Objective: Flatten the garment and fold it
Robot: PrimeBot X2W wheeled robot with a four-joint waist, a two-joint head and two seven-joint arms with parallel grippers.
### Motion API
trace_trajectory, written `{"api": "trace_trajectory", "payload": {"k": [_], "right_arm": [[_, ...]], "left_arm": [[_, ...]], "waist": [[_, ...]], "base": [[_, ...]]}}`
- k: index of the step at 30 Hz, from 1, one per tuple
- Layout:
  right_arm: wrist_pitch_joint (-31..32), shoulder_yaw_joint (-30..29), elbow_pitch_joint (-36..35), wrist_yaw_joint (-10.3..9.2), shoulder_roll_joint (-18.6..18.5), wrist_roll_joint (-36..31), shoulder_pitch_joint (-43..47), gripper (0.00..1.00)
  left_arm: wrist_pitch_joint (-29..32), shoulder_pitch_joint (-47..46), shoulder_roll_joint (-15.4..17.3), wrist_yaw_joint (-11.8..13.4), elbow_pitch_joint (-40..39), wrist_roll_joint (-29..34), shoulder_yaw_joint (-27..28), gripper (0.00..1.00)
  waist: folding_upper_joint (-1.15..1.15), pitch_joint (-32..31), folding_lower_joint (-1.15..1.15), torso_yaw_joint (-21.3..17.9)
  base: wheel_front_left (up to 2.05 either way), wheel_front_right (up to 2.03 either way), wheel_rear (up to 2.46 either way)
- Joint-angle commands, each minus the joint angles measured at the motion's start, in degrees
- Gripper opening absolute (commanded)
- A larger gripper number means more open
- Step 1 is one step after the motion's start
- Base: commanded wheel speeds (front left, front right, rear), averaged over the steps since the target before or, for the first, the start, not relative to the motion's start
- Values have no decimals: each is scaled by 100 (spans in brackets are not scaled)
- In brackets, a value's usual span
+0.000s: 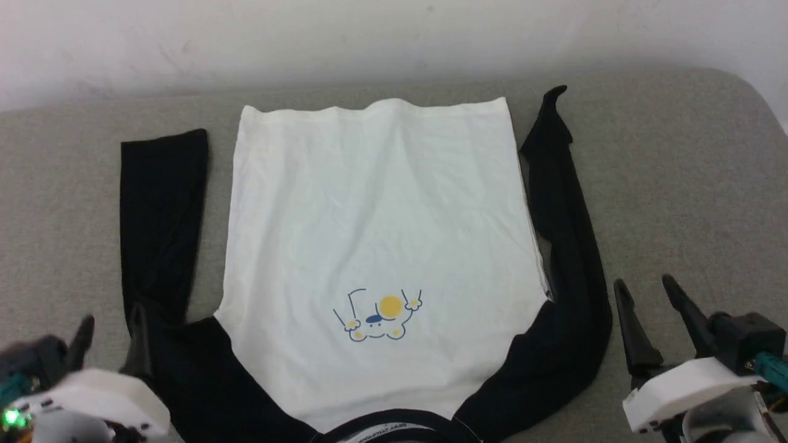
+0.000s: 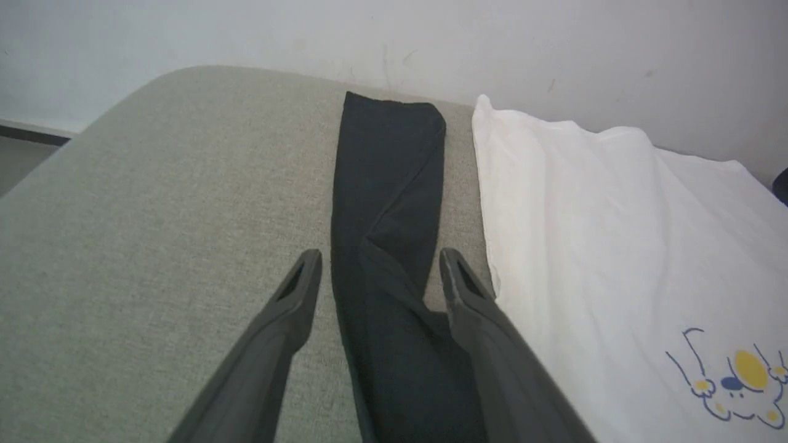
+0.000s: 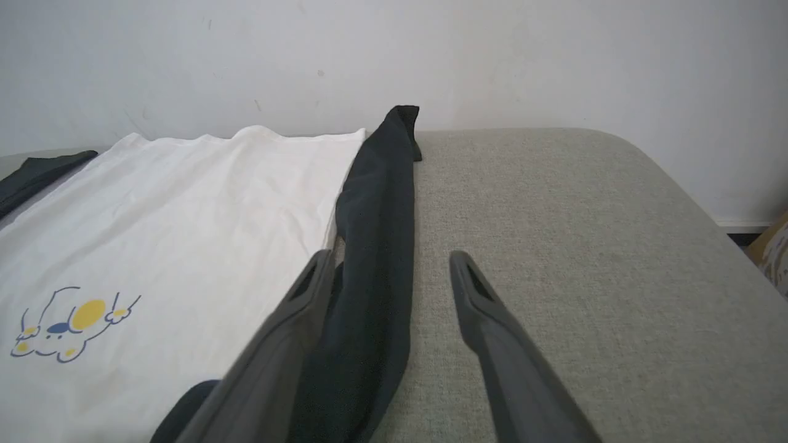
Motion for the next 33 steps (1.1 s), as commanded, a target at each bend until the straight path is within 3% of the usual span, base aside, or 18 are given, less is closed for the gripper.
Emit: {"api": "trace_trajectory", "payload": {"k": [1, 9, 17, 26, 33], "right_arm": [[-179, 58, -46, -12, 26, -110, -190, 100], [-694, 349, -205, -12, 29, -220, -814, 100], [-870, 627, -335, -12, 30, 10, -1537, 100], [-1045, 883, -214, -12, 30, 209, -1868, 100], [-1163, 972, -113, -12, 30, 327, -1963, 100]], "left_arm": [[-41, -368, 212, -67, 61, 199, -21, 100], [165, -2120, 1152, -457, 904, 689, -169, 100], [1091, -3770, 1974, -694, 1865, 685, -72, 100], [2592, -4610, 2308, -438, 2334, -49, 491, 100], [3340, -4704, 2487, -106, 2368, -354, 837, 100]], "waist": [[0, 276, 0, -160], [0, 1129, 0, -521], [0, 2140, 0, -949], [0, 2753, 0, -1248], [0, 2953, 0, -1341]], "base": [[0, 0, 0], [0, 0, 0], [0, 0, 0], [0, 0, 0], [0, 0, 0]]}}
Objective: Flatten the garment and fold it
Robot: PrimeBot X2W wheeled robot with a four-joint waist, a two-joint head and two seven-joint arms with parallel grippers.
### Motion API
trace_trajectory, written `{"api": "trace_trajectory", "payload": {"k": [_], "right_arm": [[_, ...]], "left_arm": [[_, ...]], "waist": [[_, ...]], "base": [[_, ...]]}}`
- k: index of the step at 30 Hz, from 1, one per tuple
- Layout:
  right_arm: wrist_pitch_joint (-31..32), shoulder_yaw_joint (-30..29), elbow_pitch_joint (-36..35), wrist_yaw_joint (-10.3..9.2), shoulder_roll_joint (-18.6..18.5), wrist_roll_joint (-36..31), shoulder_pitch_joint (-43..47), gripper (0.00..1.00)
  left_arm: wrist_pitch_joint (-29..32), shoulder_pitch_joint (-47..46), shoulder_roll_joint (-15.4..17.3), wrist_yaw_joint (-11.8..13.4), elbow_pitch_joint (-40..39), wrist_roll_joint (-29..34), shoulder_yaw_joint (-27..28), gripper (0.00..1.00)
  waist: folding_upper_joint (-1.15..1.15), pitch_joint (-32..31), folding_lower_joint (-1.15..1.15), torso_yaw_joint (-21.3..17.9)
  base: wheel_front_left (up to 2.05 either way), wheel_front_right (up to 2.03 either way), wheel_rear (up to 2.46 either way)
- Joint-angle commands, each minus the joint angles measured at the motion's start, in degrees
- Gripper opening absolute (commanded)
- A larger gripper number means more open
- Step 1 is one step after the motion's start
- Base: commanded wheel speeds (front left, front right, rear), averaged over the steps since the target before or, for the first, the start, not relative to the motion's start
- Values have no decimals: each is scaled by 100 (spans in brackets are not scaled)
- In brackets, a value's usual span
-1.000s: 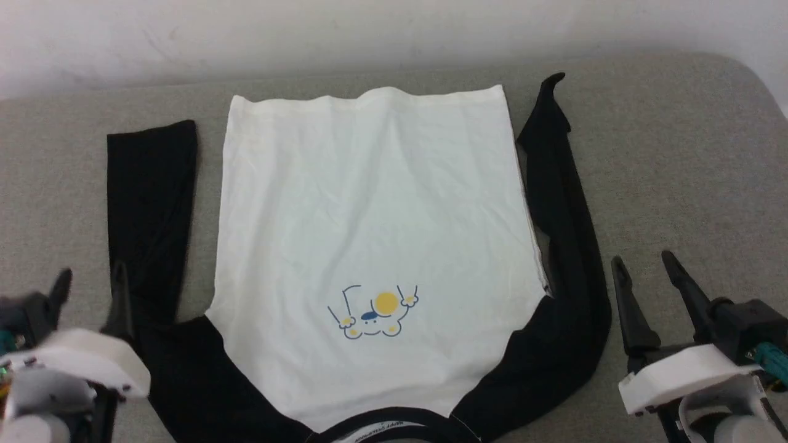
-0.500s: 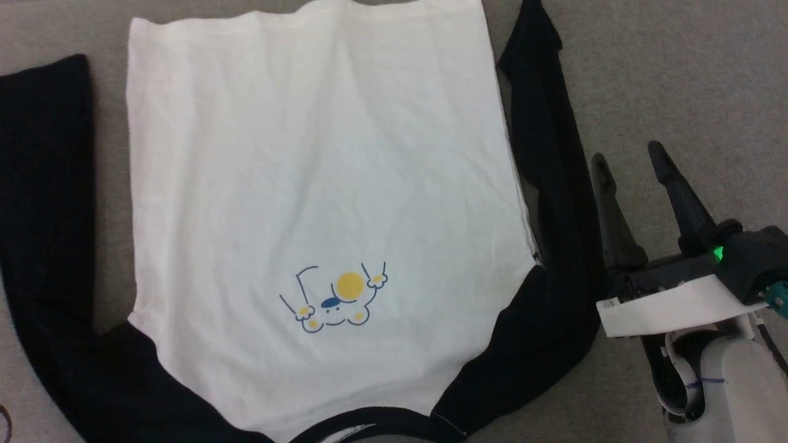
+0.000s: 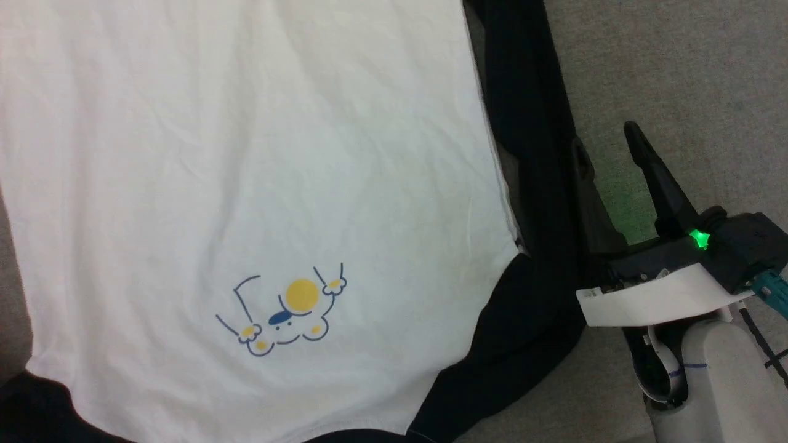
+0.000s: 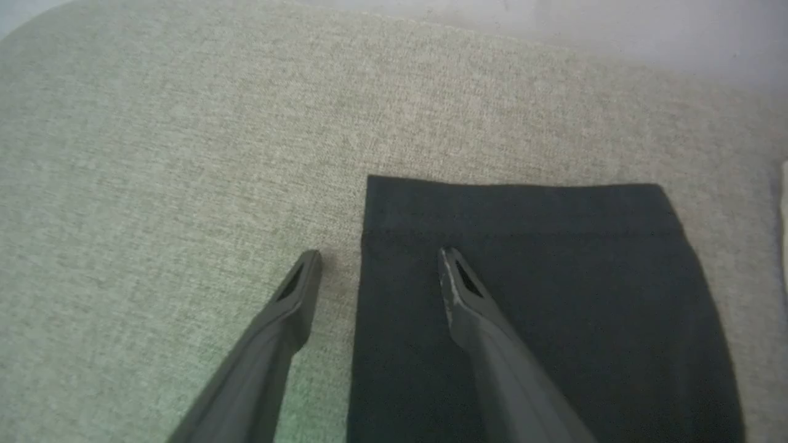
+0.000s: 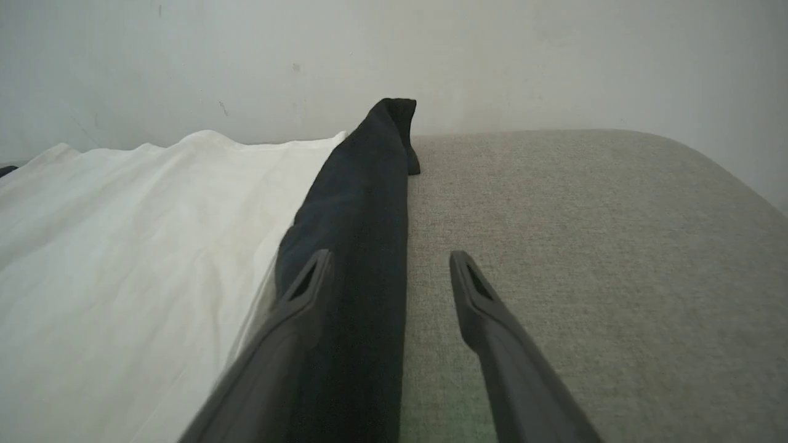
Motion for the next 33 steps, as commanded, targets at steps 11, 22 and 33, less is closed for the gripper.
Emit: {"api": "trace_trajectory", "payload": {"k": [11, 22, 33], "right_arm": [[-118, 43, 302, -12, 16, 157, -78, 100], [69, -144, 503, -12, 16, 98, 362, 100], [339, -425, 278, -12, 16, 126, 1040, 100]], "left_arm": [[442, 575, -73, 232, -126, -319, 318, 0], [-1657, 1378, -147, -28, 96, -72, 1015, 0], [-1735, 2902, -68, -208, -540, -216, 1912, 0]], "waist": [[-1, -85, 0, -97], [-1, -1463, 0, 312], [-1, -2351, 0, 762]], "base": [[0, 0, 0], [0, 0, 0], [0, 0, 0]]}}
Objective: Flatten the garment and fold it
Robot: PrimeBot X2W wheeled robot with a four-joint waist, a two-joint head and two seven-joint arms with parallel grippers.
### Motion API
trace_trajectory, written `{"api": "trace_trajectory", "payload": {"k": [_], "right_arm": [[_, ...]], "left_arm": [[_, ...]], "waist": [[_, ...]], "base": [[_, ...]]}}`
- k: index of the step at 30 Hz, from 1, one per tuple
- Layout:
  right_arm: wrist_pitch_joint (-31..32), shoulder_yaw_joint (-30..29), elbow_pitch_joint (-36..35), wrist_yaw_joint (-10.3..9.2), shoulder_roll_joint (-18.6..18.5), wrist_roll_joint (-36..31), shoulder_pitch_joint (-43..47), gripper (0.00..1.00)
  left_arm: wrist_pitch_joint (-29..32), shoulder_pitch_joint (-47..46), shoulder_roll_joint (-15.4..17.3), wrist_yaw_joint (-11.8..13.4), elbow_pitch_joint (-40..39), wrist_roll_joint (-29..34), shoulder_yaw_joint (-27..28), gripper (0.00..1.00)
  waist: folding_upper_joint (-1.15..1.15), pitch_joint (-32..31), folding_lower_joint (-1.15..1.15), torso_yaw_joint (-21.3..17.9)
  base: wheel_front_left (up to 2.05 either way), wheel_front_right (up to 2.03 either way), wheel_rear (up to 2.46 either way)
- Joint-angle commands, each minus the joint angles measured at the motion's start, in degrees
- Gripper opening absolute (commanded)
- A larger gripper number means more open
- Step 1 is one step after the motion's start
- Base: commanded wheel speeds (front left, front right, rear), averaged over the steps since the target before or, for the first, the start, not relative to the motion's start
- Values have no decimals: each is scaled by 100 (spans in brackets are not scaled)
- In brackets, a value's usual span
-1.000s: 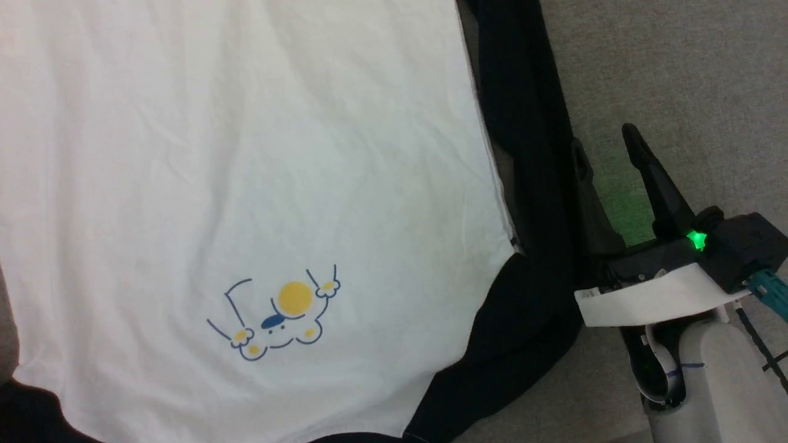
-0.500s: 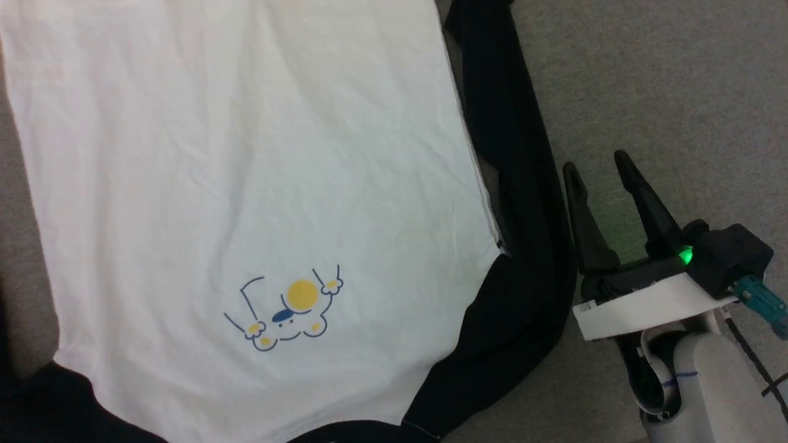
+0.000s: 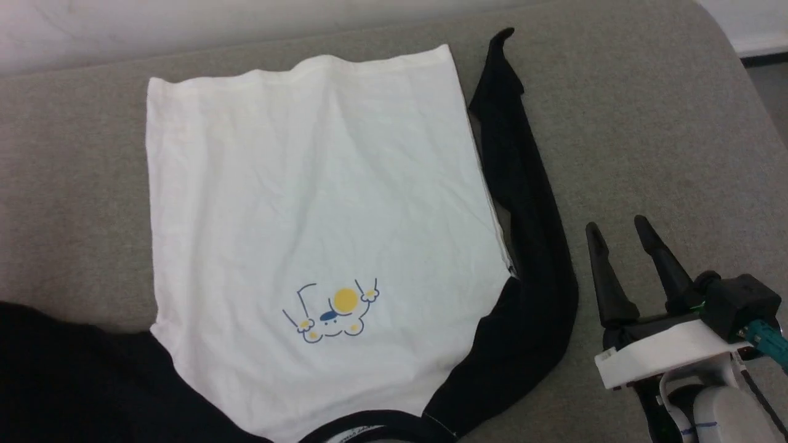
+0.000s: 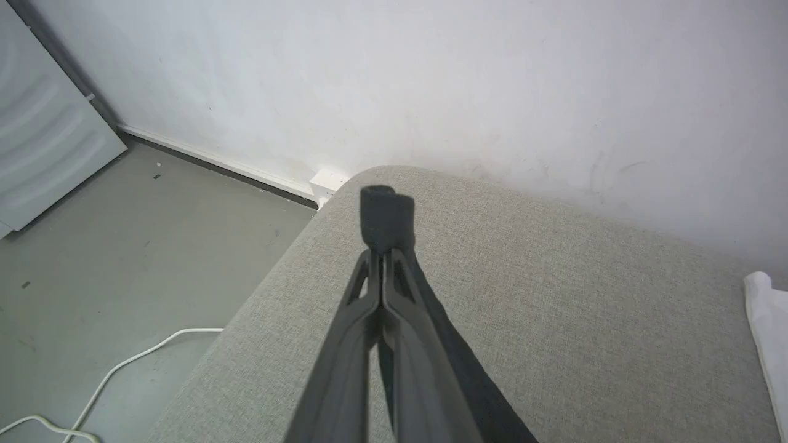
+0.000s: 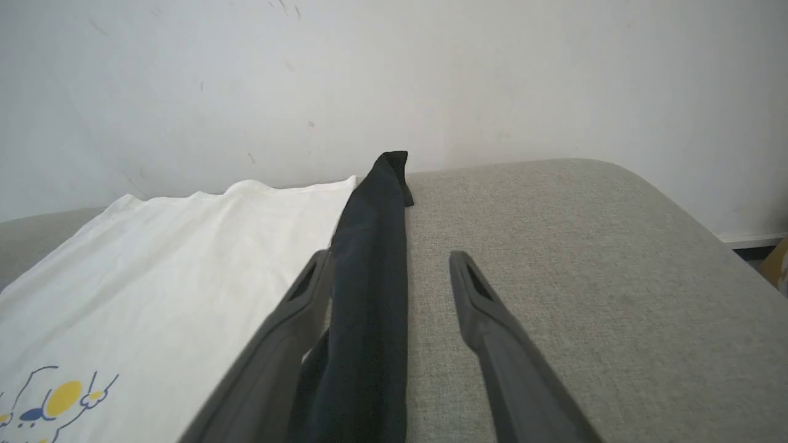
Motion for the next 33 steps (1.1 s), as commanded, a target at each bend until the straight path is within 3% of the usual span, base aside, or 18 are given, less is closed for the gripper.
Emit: {"api": "trace_trajectory", "payload": {"k": [1, 5, 9, 15, 20, 26, 33], "right_arm": [[16, -11, -39, -11, 17, 42, 68, 100], [48, -1, -54, -11, 17, 115, 179, 100], [72, -18, -41, -11, 17, 141, 252, 100], [81, -48, -41, -11, 17, 204, 307, 100], [115, -89, -63, -11, 17, 223, 394, 100], [164, -73, -104, -11, 17, 231, 422, 100], [223, -9, -160, -11, 17, 223, 402, 100]], "left_arm": [[27, 191, 17, -32, -166, 15, 86, 0], [132, 509, -118, -83, -845, -72, 154, 0], [204, 629, -320, -45, -1806, -12, -159, 0], [527, 629, -642, 16, -3184, 106, -1167, 0], [587, 276, -1044, -64, -3846, 311, -2476, 0], [537, -452, -1933, -200, -3652, 659, -4230, 0], [338, -989, -2971, -506, -2592, 898, -5731, 0]], "waist": [[0, -461, 1, 383], [0, -612, 1, 521], [0, -743, 1, 634], [0, -948, 1, 633], [0, -1056, 1, 603], [0, -1076, 1, 531], [0, -1020, 1, 343]], "base": [[0, 0, 0], [0, 0, 0], [0, 0, 0], [0, 0, 0], [0, 0, 0], [0, 0, 0], [0, 0, 0]]}}
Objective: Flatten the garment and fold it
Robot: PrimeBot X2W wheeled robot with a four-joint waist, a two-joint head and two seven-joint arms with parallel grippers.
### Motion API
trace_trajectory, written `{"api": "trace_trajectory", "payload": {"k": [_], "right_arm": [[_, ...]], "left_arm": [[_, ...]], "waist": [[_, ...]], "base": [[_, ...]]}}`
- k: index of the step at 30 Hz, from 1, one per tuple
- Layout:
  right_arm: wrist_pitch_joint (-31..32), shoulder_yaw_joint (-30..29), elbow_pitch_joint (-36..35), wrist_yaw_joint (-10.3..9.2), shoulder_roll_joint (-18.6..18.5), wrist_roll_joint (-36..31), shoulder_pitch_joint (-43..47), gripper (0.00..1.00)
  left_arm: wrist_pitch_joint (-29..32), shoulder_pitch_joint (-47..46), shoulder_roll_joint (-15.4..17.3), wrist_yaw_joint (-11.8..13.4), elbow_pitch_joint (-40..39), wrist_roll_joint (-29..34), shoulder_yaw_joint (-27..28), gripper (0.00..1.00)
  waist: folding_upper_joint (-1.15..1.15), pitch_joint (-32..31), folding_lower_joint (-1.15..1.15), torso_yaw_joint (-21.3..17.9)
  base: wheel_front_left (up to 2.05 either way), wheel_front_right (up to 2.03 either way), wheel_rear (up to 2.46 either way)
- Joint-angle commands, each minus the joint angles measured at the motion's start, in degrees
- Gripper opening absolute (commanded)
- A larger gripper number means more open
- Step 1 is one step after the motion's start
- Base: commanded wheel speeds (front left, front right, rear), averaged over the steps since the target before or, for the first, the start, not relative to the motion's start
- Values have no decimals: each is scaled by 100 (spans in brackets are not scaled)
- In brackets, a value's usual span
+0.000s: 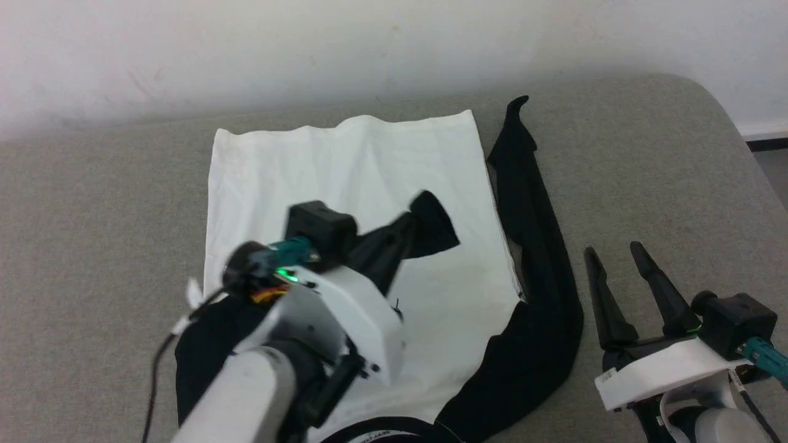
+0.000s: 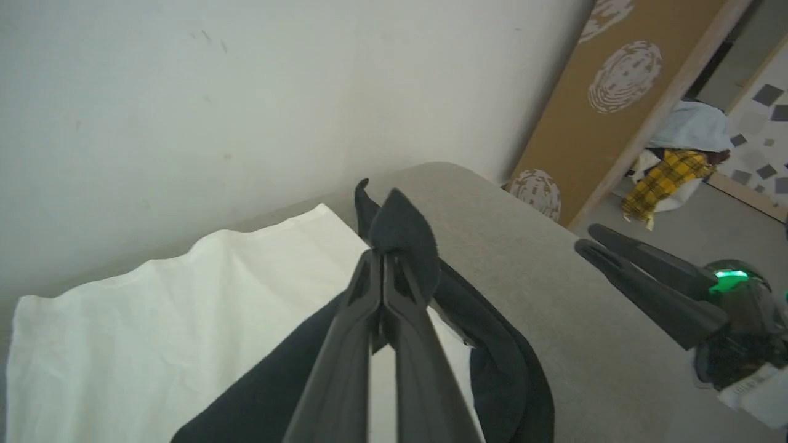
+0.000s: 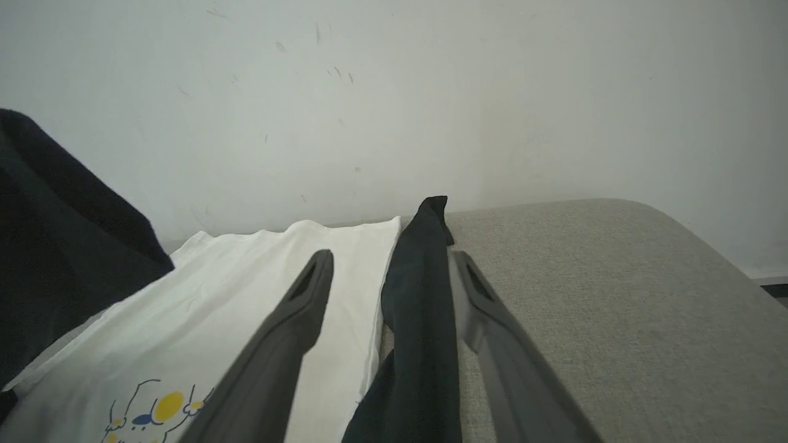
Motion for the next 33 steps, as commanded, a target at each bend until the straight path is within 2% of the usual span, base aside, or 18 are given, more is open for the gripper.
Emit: {"api": "trace_trajectory", "payload": {"k": [1, 8, 13, 19, 20, 21, 22, 26, 29, 33], "right_arm": [[18, 4, -35, -11, 16, 27, 12, 100], [4, 65, -36, -11, 16, 66, -23, 100], [-32, 111, -4, -11, 16, 98, -63, 100], [-76, 167, 60, -11, 16, 113, -132, 100], [-78, 179, 69, -11, 16, 108, -142, 100], [-78, 193, 77, -11, 16, 104, -150, 100], [-74, 204, 82, -11, 16, 97, -156, 100], [-32, 223, 98, -11, 16, 30, -173, 100], [28, 243, 91, -11, 16, -48, -215, 100], [141, 246, 64, -11, 16, -177, -340, 100]], "left_arm": [[-47, -111, -179, -111, 264, 42, -270, 0], [-132, -216, -649, -519, 1521, 220, -1239, 0], [-177, -289, -726, -675, 2214, 401, -1605, 0], [-193, -294, -828, -851, 2978, 339, -1901, 0], [-199, -307, -828, -869, 3078, 335, -1924, 33], [-198, -308, -832, -888, 3162, 300, -1933, 95], [-191, -304, -839, -906, 3226, 242, -1927, 100], [-400, -264, -906, -890, 3124, -200, -1597, 100], [-795, -261, -891, -693, 2802, -401, -1147, 100], [-1433, -139, -609, -292, 2360, -434, -443, 100]], "waist": [[0, 49, 0, -90], [0, 214, 0, -306], [0, 318, 0, -411], [0, 451, 0, -502], [0, 465, 0, -509], [0, 477, 0, -512], [0, 489, 0, -511], [0, 497, 0, -448], [0, 493, 0, -349], [0, 510, 0, -190]], "base": [[0, 0, 0], [0, 0, 0], [0, 0, 0], [0, 0, 0], [0, 0, 0], [0, 0, 0], [0, 0, 0], [0, 0, 0], [0, 0, 0], [0, 0, 0]]}}
